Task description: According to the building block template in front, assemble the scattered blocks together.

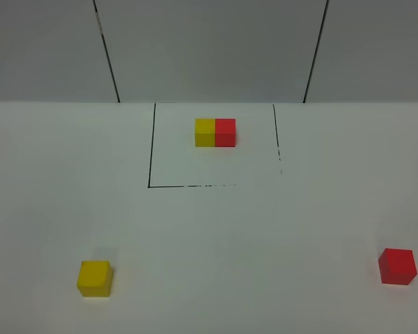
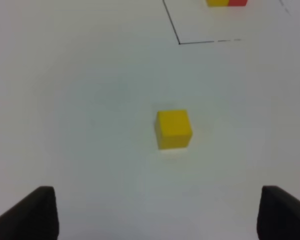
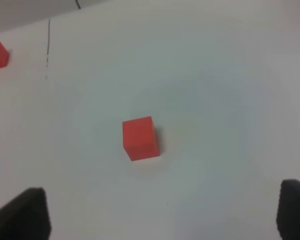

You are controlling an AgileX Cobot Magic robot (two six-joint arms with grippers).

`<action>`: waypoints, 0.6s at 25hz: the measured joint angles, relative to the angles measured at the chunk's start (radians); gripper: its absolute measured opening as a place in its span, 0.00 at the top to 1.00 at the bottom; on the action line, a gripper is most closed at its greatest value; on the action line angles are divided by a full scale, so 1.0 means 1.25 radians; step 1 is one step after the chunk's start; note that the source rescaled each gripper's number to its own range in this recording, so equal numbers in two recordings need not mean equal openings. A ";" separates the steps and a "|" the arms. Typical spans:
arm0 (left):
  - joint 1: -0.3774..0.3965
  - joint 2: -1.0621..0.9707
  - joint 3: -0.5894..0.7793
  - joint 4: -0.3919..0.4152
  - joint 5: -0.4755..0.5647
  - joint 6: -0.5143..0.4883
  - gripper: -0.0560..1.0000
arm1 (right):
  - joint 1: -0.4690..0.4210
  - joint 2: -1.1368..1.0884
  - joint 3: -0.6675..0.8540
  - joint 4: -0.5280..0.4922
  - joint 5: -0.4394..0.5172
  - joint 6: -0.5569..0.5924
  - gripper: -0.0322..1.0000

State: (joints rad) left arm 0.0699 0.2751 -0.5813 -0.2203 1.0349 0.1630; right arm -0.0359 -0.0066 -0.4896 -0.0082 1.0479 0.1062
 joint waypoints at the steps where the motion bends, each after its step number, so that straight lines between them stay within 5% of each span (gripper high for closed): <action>1: 0.000 0.056 -0.014 0.000 0.002 -0.010 0.05 | 0.000 0.000 0.000 0.000 0.000 0.000 0.19; 15: -0.025 0.693 -0.214 -0.160 -0.006 0.024 0.05 | 0.000 0.000 0.000 0.000 0.000 0.000 0.19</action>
State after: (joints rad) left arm 0.0391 1.1415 -0.8493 -0.4203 1.0278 0.1928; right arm -0.0359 -0.0066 -0.4896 -0.0082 1.0479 0.1062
